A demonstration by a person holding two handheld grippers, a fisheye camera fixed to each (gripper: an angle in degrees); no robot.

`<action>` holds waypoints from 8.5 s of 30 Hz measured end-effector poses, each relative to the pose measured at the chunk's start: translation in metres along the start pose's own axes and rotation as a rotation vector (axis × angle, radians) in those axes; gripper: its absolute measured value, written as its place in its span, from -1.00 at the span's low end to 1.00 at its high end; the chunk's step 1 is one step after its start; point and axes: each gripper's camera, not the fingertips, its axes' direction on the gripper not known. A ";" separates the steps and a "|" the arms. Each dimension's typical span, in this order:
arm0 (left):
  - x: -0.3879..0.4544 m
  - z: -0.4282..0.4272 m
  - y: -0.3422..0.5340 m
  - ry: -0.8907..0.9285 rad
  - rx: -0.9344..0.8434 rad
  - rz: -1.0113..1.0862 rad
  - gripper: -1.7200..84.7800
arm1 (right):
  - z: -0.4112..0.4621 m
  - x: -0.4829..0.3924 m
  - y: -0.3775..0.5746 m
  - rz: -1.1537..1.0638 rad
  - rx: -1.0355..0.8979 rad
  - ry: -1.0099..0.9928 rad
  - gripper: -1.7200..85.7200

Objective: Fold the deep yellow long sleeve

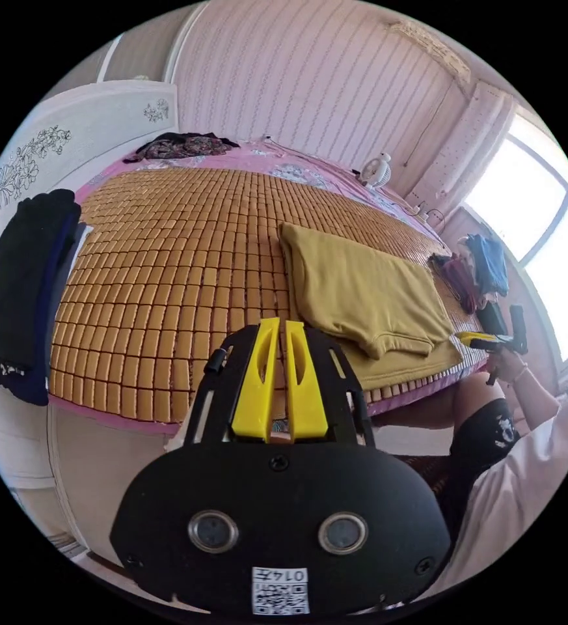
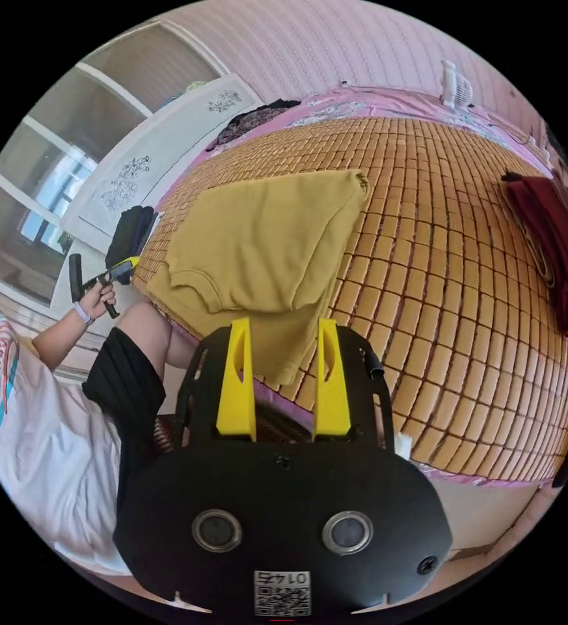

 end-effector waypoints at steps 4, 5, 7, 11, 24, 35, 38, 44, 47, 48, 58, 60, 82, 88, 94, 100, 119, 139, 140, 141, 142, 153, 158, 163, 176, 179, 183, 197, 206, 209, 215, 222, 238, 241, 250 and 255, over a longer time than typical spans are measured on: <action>0.008 0.037 -0.034 0.080 -0.063 -0.125 -0.73 | 0.012 0.014 -0.012 0.199 0.056 -0.018 -0.63; 0.012 0.054 -0.043 0.085 -0.114 -0.159 -0.71 | 0.024 0.016 -0.016 0.229 0.020 0.015 -0.64; 0.019 0.080 -0.055 0.077 -0.216 -0.206 -0.71 | 0.036 0.015 -0.022 0.245 -0.005 0.066 -0.69; 0.039 0.094 -0.084 -0.028 -0.357 -0.146 -0.80 | 0.035 0.002 -0.044 0.155 -0.116 0.101 -0.80; 0.083 0.017 -0.137 0.124 -0.373 0.078 -0.85 | -0.015 -0.041 -0.069 -0.039 -0.163 -0.011 -0.90; 0.132 0.080 -0.099 -0.170 -0.493 0.231 -0.84 | 0.097 -0.090 -0.058 -0.240 -0.416 0.331 -0.91; 0.151 0.077 -0.092 -0.225 -0.447 0.298 -0.84 | 0.112 -0.111 -0.064 -0.310 -0.450 0.389 -0.91; 0.148 0.071 -0.095 -0.152 -0.441 0.262 -0.84 | 0.150 -0.146 -0.092 -0.470 -0.650 0.430 -0.92; 0.152 0.072 -0.100 -0.139 -0.481 0.291 -0.84 | 0.172 -0.167 -0.105 -0.582 -0.776 0.460 -0.92; 0.152 0.074 -0.103 -0.128 -0.503 0.299 -0.84 | 0.181 -0.175 -0.108 -0.631 -0.825 0.465 -0.93; 0.161 0.073 -0.104 -0.131 -0.601 0.296 -0.84 | 0.232 -0.214 -0.132 -0.721 -1.064 0.482 -0.94; 0.159 0.071 -0.101 -0.122 -0.615 0.273 -0.84 | 0.237 -0.217 -0.137 -0.699 -1.084 0.469 -0.94; 0.121 -0.041 0.019 0.030 -0.244 -0.129 -0.87 | 0.153 -0.230 -0.079 -0.300 -0.633 0.509 -0.84; 0.134 -0.085 0.062 -0.027 -0.131 -0.072 -0.96 | 0.095 -0.211 -0.026 -0.073 -0.377 0.437 -0.79; 0.176 -0.088 0.096 0.135 -0.135 0.012 -0.98 | 0.104 -0.202 0.001 -0.019 -0.417 0.509 -0.78; 0.246 -0.071 0.105 0.107 -0.187 0.256 -0.97 | 0.082 -0.197 0.011 -0.025 -0.341 0.392 -0.97; 0.304 0.000 0.081 0.040 -0.286 0.338 -0.97 | 0.108 -0.174 -0.009 0.115 -0.413 0.289 -0.78; 0.412 -0.002 0.061 0.154 -0.333 0.614 -0.98 | 0.076 -0.218 -0.099 -0.179 -0.344 0.449 -0.94; 0.418 0.009 0.067 0.128 -0.390 0.647 -0.98 | 0.091 -0.240 -0.123 -0.273 -0.355 0.429 -0.94; 0.420 0.012 0.073 0.126 -0.368 0.667 -0.98 | 0.111 -0.262 -0.146 -0.352 -0.373 0.422 -0.95; 0.420 0.009 0.076 0.127 -0.338 0.676 -0.98 | 0.122 -0.272 -0.157 -0.383 -0.381 0.426 -0.95; 0.425 0.004 0.072 0.173 -0.313 0.675 -0.98 | 0.318 -0.348 -0.266 -0.639 -0.692 0.567 -0.98; 0.419 0.007 0.064 0.246 -0.335 0.632 -0.98 | 0.343 -0.349 -0.293 -0.661 -0.838 0.542 -0.98; 0.425 0.005 0.062 0.236 -0.339 0.656 -0.98 | 0.363 -0.346 -0.312 -0.664 -0.973 0.530 -0.98; 0.438 -0.025 0.075 0.246 -0.365 0.725 -0.98 | 0.323 -0.298 -0.298 -0.580 -0.832 0.489 -0.98; 0.440 -0.041 0.080 0.238 -0.332 0.716 -0.98 | 0.281 -0.275 -0.278 -0.547 -0.637 0.419 -0.98; 0.452 -0.056 0.082 0.256 -0.264 0.743 -0.97 | 0.190 -0.228 -0.232 -0.372 -0.369 0.269 -0.98; 0.519 -0.056 0.081 0.339 -0.217 0.952 -0.70 | 0.032 0.008 0.007 0.260 -0.337 0.104 -0.70; 0.545 -0.041 0.060 0.324 -0.206 0.989 -0.59 | -0.047 0.051 0.047 0.326 -0.092 -0.330 -0.91; 0.550 -0.034 0.053 0.316 -0.210 0.972 -0.65 | -0.070 0.048 0.056 0.316 -0.003 -0.473 -0.91; 0.518 -0.023 0.057 0.307 -0.312 0.918 -0.85 | -0.073 0.101 0.107 0.517 0.058 -0.603 -0.82; 0.463 -0.050 0.064 0.379 -0.269 0.832 -0.85 | -0.065 0.154 0.119 0.698 0.151 -0.436 -0.55; 0.391 -0.061 0.052 0.507 -0.164 0.669 -0.86 | -0.092 0.165 0.107 0.764 0.455 -0.741 -0.84; 0.395 -0.052 0.040 0.591 -0.164 0.663 -0.86 | -0.137 0.157 0.111 0.685 0.525 -0.655 -0.84; 0.348 -0.048 0.044 0.599 -0.105 0.556 -0.86 | -0.170 0.031 -0.017 0.203 0.212 -0.204 -0.83; 0.275 -0.033 0.057 0.443 -0.142 0.280 -0.85 | -0.061 -0.068 -0.127 -0.013 -0.044 -0.109 -0.79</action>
